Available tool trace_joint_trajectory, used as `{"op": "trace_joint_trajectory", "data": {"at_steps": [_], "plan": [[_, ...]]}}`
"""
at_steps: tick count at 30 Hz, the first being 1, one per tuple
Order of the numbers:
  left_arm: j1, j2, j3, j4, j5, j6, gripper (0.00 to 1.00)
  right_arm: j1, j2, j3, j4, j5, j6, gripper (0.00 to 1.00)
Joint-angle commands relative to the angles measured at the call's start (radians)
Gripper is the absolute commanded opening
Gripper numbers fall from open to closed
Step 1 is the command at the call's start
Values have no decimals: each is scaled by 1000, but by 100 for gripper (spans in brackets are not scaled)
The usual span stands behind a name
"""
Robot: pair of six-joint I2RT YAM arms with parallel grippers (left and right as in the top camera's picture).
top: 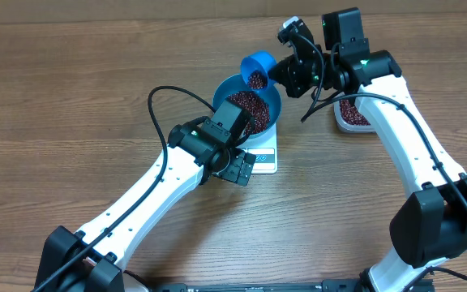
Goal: Scoop item into bowl and weigh 150g on scale
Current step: 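Tilt the scoop over the teal bowl to pour more beans, right gripper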
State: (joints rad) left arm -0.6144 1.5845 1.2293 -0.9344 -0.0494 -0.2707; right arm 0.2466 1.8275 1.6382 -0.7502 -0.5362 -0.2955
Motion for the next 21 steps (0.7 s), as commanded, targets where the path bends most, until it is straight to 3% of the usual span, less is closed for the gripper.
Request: {"op": "trace_joint_trajectory", "data": {"at_steps": [1,12,21], "plan": [[-1,-1,-10,1,-13,2,100,0,-44,35,2,-43,12,4],[-1,-1,-10,1,-13,2,100,0,-45,35,3,-43,15,4],[-1,-1,-10,1,-13,2,100,-30,-44,35,4,-51,193,4]]}}
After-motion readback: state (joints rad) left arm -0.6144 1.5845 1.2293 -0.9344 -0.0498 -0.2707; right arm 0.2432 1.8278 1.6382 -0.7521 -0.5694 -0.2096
